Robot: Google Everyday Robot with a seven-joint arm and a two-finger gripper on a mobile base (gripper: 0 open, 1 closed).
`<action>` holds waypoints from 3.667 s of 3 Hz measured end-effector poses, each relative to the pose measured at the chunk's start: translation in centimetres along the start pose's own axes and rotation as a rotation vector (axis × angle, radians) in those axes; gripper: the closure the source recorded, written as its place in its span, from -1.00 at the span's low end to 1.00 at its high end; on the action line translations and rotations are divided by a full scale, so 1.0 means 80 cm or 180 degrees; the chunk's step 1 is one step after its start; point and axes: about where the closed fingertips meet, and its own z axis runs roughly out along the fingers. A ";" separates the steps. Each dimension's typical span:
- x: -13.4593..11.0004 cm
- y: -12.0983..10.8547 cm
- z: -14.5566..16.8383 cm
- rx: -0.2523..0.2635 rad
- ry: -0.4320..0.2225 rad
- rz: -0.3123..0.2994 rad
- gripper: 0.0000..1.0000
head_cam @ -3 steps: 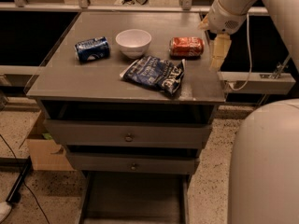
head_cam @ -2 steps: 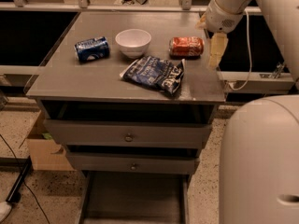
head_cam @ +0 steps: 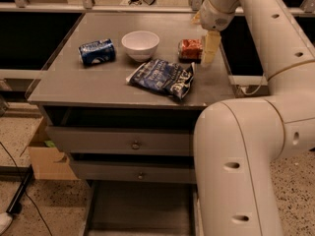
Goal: Place coke can into bottom drawer
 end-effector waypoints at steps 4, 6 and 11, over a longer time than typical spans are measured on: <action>0.056 -0.012 0.045 0.0063 0.0125 -0.0019 -1.00; 0.035 -0.017 -0.007 0.0232 0.0024 -0.0066 -1.00; 0.060 -0.034 0.061 0.0209 0.0211 -0.0091 -1.00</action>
Offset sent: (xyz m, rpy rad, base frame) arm 0.0333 -0.0329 -0.0059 -0.0407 0.0420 0.0270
